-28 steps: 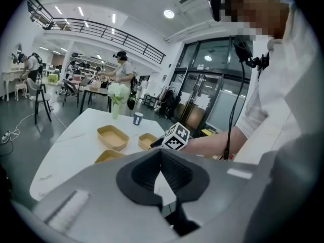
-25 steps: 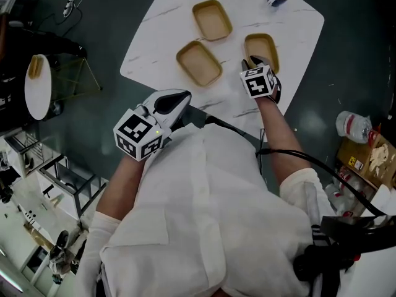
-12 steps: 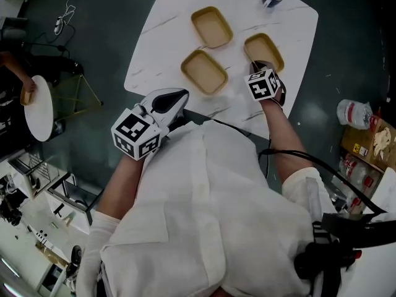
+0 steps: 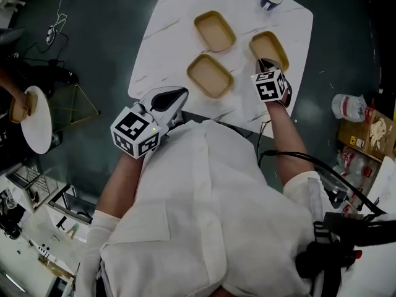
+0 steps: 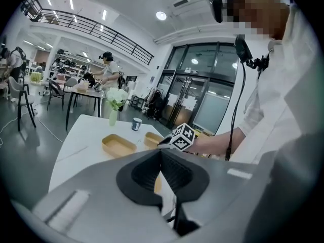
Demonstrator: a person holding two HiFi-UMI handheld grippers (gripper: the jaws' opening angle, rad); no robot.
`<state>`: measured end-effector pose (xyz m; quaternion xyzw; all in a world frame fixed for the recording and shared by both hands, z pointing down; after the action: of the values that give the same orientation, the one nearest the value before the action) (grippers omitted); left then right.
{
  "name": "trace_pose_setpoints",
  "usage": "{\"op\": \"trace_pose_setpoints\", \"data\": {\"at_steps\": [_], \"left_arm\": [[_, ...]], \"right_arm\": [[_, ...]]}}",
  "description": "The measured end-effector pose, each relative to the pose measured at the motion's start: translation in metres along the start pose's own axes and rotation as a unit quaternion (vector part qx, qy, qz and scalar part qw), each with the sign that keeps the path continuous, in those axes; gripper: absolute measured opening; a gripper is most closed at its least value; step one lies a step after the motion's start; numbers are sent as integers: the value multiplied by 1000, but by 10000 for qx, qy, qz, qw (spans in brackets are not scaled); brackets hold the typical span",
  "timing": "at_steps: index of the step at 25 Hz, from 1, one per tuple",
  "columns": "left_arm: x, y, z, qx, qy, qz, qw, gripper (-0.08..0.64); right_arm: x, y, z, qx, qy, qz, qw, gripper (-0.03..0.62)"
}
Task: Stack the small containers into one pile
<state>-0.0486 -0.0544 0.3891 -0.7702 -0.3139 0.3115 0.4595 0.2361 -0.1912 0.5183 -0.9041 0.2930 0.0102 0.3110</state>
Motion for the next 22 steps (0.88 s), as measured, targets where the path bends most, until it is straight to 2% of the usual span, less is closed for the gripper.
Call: {"op": "trace_pose_setpoints", "data": {"at_steps": [12,22], "left_arm": [[-31,-13,41,111,-163,-119,9997,8],[-57,-32,79,111,-221,-109,9996,8]], "right_arm": [[-54,70,5,293,-17,-177,9994,17],[-109,121,-20,383,-12,-73,9992,17]]}}
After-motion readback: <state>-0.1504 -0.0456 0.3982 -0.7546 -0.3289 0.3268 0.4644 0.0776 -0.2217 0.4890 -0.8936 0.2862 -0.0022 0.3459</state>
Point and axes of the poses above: the fingertips, and each gripper's own axes: z backward along the fingers, x to its right, y out of its top, the point moved 7 cm from there along z, backward along the fingers, and after that the axes turned 11 degrees about -z, right-handed, at the moved point
